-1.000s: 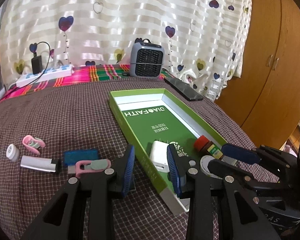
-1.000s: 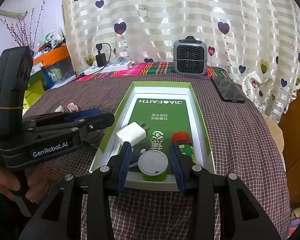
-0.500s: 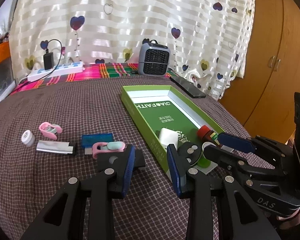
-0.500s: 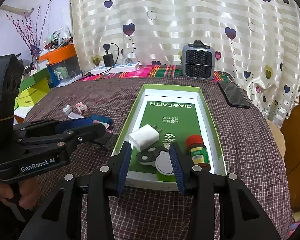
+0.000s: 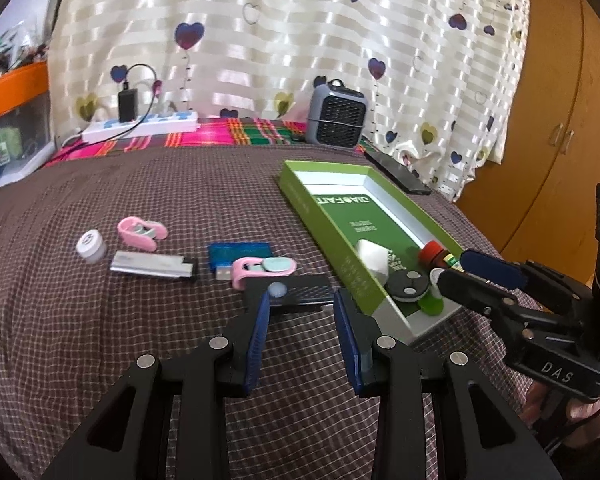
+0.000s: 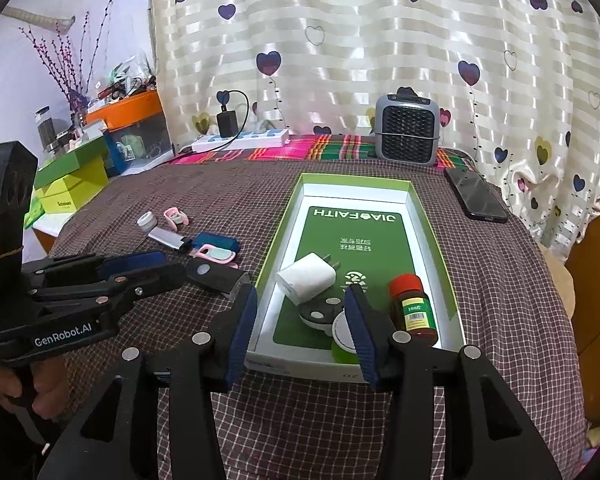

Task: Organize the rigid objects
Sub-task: 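Lower the charger and reel into the box lid and open both grippers, then grasp the black rectangular device on the bed with the right gripper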

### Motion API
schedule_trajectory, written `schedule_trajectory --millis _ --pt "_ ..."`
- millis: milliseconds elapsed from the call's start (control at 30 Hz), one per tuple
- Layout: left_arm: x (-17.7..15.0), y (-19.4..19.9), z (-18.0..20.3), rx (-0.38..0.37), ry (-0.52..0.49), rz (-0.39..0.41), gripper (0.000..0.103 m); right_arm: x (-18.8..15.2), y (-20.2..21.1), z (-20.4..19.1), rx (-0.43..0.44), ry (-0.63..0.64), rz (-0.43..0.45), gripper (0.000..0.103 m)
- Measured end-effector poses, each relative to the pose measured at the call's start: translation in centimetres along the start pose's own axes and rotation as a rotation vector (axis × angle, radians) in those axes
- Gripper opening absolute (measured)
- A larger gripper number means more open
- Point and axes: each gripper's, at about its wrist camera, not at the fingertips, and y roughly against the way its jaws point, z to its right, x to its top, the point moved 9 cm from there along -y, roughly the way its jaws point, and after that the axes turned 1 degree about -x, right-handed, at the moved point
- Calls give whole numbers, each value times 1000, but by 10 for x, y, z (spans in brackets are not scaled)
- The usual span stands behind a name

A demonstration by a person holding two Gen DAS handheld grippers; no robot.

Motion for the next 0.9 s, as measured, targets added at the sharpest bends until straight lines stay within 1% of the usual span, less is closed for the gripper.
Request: schedule_trajectory --millis 300,600,900 --pt "-3 4 -16 20 22 -3 32 0 0 -6 17 7 4 47" --pt "-7 -4 -21 21 25 -29 32 -1 -2 -14 45 22 -3 47" --pt "-9 -7 -26 25 33 -36 32 1 -7 -32 82 72 -6 47"
